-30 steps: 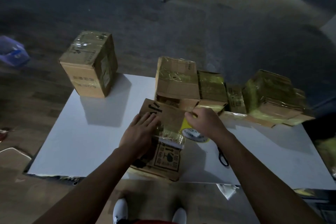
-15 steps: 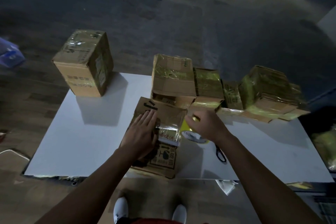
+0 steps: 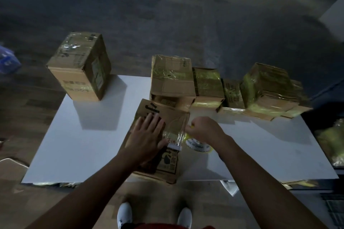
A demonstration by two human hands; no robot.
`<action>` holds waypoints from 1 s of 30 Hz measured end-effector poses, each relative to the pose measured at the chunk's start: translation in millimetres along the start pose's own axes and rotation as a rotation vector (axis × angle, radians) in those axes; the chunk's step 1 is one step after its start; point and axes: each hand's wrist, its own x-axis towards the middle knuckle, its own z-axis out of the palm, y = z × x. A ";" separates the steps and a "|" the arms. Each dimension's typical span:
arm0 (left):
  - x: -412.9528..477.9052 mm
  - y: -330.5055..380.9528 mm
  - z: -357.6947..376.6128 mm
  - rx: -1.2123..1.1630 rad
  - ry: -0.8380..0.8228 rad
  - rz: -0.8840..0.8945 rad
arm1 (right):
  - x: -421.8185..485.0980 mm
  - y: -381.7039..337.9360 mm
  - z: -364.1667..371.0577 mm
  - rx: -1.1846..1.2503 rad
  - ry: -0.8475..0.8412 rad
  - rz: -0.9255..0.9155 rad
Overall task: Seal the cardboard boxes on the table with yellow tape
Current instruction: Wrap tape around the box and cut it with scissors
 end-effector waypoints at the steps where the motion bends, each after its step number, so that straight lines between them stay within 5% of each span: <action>1: 1.1 7.9 -0.1 0.023 -0.010 0.011 | -0.4 1.5 1.3 -0.014 -0.003 0.005; 13: 0.5 80.8 1.6 -0.081 -0.180 -0.113 | -6.7 12.5 9.6 0.106 0.102 -0.036; 21: -3.0 81.9 8.9 -0.091 -0.137 -0.143 | -13.7 18.5 15.4 0.196 0.157 -0.065; 30: -3.1 78.4 6.8 -0.116 -0.132 -0.137 | -11.3 31.9 31.9 0.072 -0.006 -0.011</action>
